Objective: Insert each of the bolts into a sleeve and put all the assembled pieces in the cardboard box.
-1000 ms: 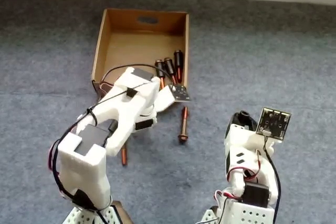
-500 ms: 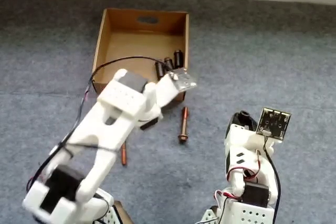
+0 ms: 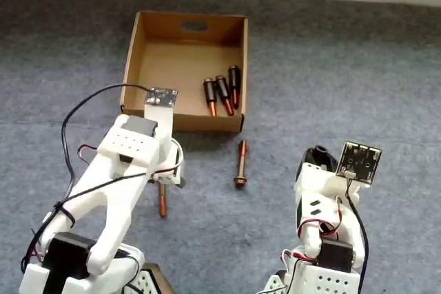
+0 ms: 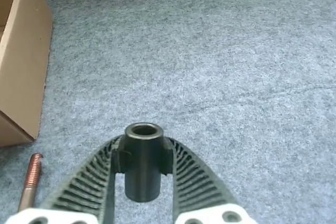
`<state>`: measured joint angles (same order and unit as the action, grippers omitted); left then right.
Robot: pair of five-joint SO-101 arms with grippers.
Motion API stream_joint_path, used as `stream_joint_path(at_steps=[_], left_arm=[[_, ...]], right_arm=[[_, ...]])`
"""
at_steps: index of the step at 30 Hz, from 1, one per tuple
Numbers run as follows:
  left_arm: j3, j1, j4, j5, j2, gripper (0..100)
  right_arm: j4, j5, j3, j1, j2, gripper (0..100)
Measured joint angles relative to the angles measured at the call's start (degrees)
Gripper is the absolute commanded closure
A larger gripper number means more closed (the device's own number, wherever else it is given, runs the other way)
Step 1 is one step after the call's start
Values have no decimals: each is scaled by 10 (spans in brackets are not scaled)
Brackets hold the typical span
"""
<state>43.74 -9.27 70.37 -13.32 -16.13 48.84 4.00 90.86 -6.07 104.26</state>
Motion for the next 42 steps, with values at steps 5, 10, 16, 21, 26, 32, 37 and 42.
stream_joint_path(at_steps=[5, 10, 16, 21, 26, 32, 37, 42], left_arm=[[61, 1, -90, -1, 0, 773], [107, 3, -168, -1, 0, 773], [111, 3, -184, -19, 0, 878], [111, 2, -184, -29, -1, 983], [111, 3, -184, -15, -1, 983], [111, -12, -184, 16, -1, 987], [111, -113, -161, 107, -1, 987], [105, -156, -155, 160, -1, 983]], right_arm=[[0, 0, 0, 0, 0, 992], [0, 0, 0, 0, 0, 992], [0, 0, 0, 0, 0, 992], [0, 0, 0, 0, 0, 992], [0, 0, 0, 0, 0, 992], [0, 0, 0, 0, 0, 992], [0, 0, 0, 0, 0, 992], [0, 0, 0, 0, 0, 992]])
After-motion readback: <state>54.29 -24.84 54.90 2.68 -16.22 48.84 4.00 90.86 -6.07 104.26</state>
